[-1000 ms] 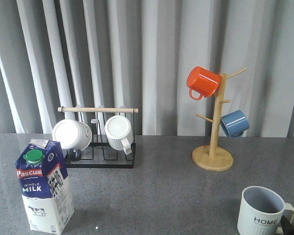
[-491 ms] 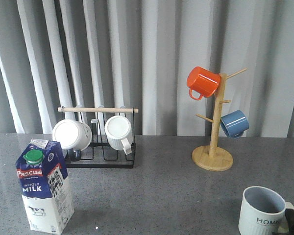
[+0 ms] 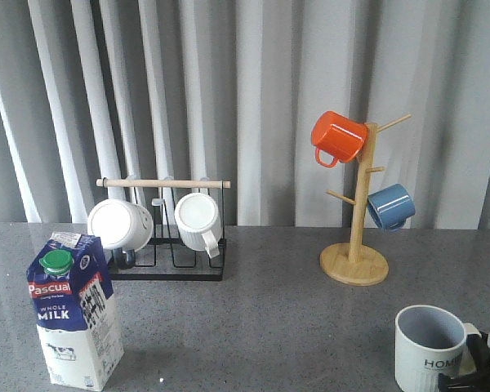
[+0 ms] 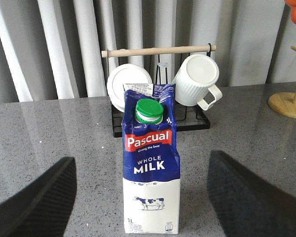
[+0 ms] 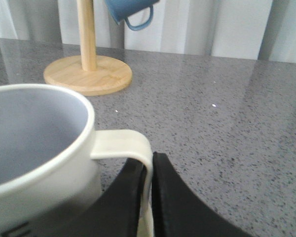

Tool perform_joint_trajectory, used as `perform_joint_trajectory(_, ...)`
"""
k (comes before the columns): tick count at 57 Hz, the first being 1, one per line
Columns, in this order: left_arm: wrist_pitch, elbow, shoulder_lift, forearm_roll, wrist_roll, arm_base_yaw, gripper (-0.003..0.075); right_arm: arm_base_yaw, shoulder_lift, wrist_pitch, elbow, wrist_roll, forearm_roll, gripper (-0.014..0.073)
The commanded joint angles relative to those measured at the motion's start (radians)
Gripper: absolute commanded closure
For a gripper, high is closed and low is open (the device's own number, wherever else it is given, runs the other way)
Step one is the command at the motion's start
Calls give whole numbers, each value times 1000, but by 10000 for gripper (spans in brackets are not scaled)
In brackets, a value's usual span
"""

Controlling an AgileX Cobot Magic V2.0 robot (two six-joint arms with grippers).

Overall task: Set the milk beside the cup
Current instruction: 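Grasp the HOME mug and slide it toward the milk carton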

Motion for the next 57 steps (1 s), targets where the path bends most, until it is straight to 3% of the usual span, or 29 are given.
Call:
perform_joint_trajectory(1,-60,-26,-1,-2,-8,-7,197,-5,-37,-66,-20,32,-76,603)
perform_joint_trajectory(12,-59,-26,-1,-2,-8,-7,197,-4,-88,-142,-20,123,-151,599)
perform_joint_trajectory(19,-59,-26,-1,-2,-8,-7,197,46,-124,-123,-20,133,-99,599)
perform_joint_trajectory(31,-60,-26,-1,-2,-8,-7,197,279,-134,-104,-33,102,238,598)
perform_joint_trajectory(44,-59,-26,-1,-2,-8,-7,197,554,-90,-54,-153,-144,550,597)
perform_joint_trajectory(57,-57,-26,-1,-2,-8,-7,197,652,4,-45,-257,-259,708,597)
